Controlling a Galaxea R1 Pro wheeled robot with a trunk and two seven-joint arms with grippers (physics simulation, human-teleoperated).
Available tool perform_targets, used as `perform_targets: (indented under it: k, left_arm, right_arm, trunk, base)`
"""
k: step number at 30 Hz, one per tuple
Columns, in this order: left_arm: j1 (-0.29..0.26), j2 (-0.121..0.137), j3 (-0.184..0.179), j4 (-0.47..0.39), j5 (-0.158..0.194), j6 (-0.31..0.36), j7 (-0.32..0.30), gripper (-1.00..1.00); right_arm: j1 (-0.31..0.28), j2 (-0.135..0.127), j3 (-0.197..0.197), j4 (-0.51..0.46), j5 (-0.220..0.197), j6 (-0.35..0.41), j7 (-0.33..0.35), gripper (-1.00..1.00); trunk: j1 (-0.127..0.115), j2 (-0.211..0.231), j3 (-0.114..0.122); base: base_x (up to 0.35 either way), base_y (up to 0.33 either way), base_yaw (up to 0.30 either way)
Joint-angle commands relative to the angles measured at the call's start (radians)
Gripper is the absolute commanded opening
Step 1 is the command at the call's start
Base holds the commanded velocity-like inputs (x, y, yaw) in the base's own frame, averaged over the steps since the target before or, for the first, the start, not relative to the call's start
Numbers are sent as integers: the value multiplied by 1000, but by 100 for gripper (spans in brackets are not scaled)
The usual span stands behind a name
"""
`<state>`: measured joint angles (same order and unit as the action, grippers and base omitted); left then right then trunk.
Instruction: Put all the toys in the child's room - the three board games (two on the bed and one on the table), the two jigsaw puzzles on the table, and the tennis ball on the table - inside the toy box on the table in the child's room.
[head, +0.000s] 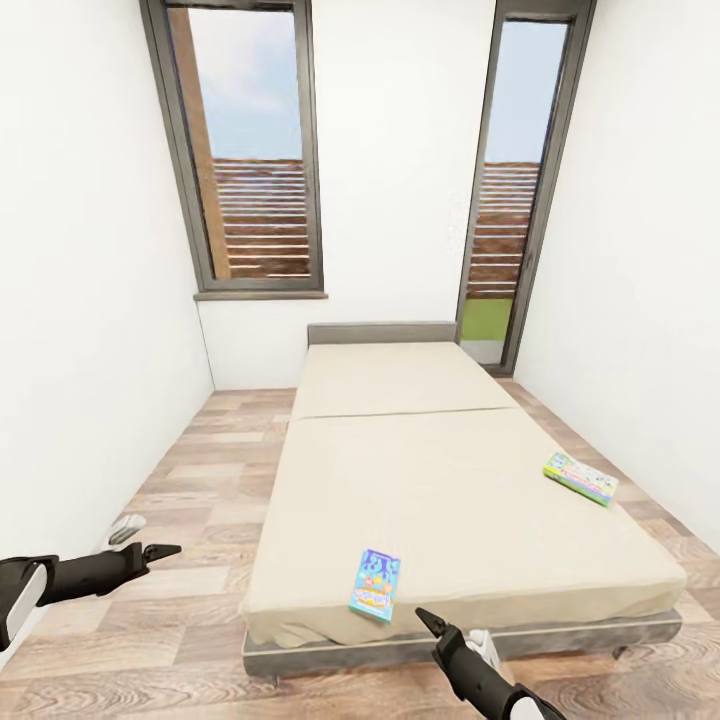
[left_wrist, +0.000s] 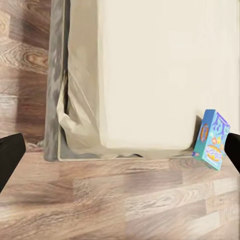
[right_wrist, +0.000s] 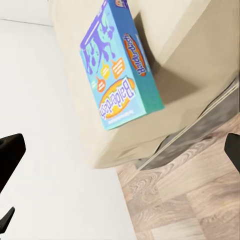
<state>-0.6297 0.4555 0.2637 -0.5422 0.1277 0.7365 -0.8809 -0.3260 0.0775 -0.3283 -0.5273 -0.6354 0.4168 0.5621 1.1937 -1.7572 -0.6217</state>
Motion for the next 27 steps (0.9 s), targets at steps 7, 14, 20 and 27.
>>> perform_targets:
  k: [7, 14, 20, 27]
  left_arm:
    - [-1, 1, 1, -2, 2, 12, -83, 100]
    - [-1, 4, 2, -2, 3, 13, -125, 100]
    - [-1, 2, 2, -2, 3, 13, -130, 100]
    - [-1, 2, 7, -2, 3, 12, -131, 100]
  right_arm:
    - [0, -4, -8, 0, -24, 12, 6, 100]
    - [-1, 5, -8, -1, -68, 13, 11, 100]
    - [0, 0, -7, -2, -112, 14, 19, 100]
    - [1, 4, -6, -1, -120, 14, 39, 100]
  trunk:
    - [27, -50, -23]
    - [54, -99, -45]
    - [77, -141, -64]
    - [104, -190, -86]
  base:
    - [0, 0, 0]
    - [0, 0, 0]
    - [0, 0, 0]
    - [0, 0, 0]
